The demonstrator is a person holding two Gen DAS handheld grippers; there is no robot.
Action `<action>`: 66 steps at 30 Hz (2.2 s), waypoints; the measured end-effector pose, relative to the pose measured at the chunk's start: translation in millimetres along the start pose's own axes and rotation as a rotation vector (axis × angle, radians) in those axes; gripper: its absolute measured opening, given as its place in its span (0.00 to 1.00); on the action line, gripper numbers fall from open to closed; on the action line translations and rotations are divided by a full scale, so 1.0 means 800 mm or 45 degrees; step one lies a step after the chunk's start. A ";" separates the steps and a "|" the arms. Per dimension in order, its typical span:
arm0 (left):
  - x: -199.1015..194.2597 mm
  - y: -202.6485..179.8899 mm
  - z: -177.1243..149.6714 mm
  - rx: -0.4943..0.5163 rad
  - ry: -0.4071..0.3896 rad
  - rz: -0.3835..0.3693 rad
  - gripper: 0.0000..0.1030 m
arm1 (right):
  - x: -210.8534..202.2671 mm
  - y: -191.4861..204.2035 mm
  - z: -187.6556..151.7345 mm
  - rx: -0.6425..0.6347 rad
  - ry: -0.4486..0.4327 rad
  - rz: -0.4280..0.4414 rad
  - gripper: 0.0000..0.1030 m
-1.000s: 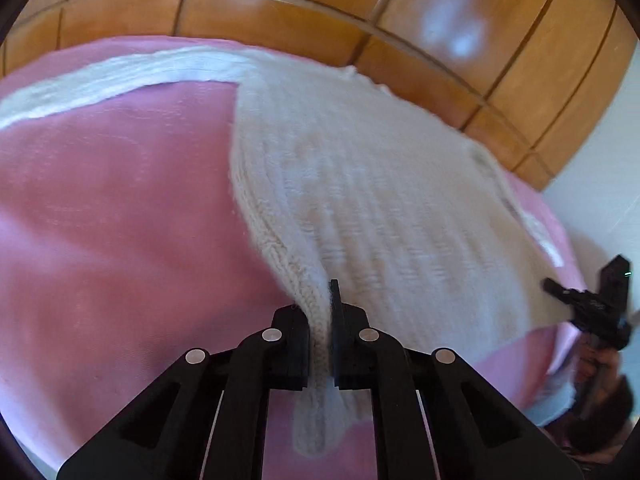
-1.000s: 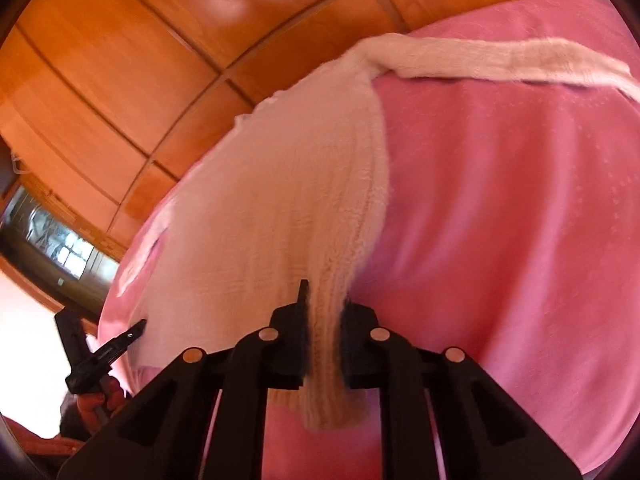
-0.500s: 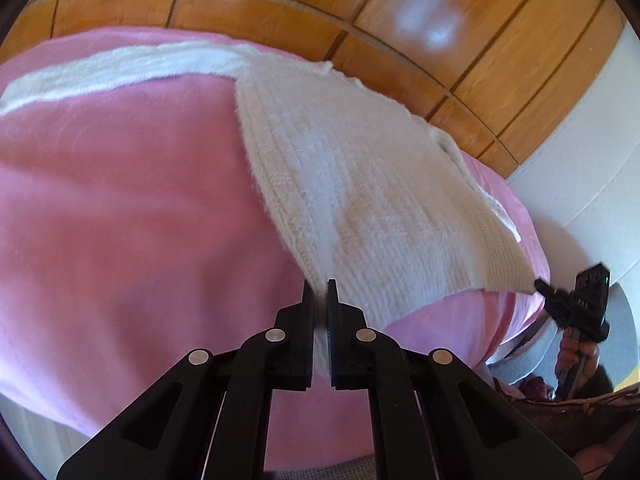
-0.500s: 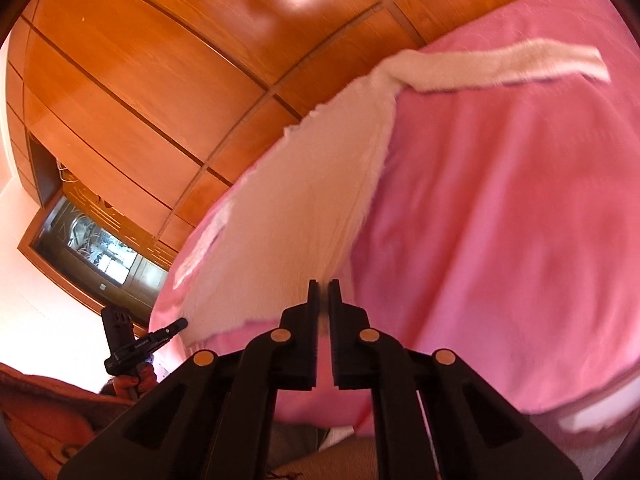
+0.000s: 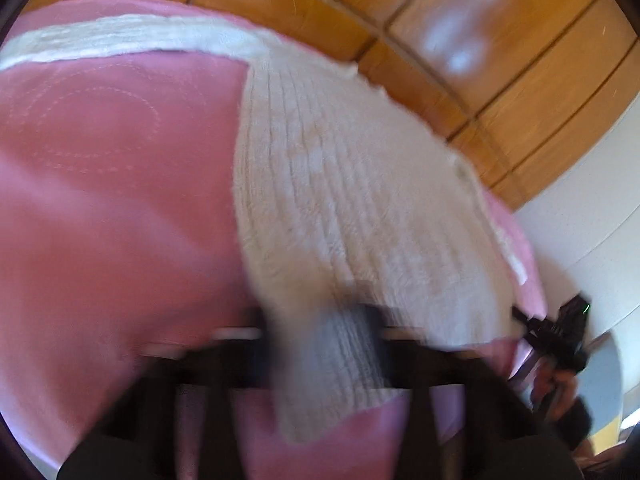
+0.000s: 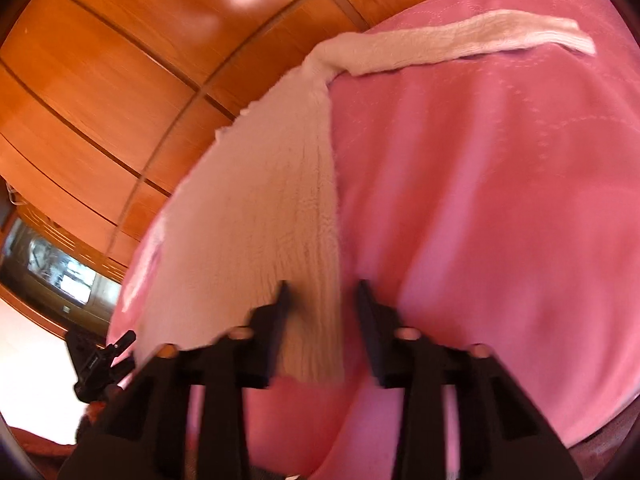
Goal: Fold small clothes
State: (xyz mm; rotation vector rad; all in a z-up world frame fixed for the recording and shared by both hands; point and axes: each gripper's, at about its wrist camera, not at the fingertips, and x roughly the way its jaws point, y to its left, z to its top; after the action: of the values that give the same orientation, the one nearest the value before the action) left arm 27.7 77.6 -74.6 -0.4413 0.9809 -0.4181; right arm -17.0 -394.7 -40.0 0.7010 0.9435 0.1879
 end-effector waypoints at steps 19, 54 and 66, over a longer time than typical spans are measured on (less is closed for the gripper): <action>-0.059 0.020 -0.037 0.248 0.130 0.119 0.05 | -0.084 0.008 -0.063 -0.188 0.052 0.287 0.05; 0.040 0.005 0.086 0.038 -0.286 0.315 0.86 | -0.095 -0.215 0.206 0.844 -0.789 -0.310 0.07; 0.039 0.006 0.084 0.036 -0.291 0.280 0.89 | -0.064 -0.088 0.301 0.515 -0.707 -0.310 0.07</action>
State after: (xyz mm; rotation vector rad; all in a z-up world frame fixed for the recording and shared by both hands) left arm 102.0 76.5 -66.6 -0.3427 0.7902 -0.1780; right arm 133.7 -584.1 43.9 0.9375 0.5231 -0.4092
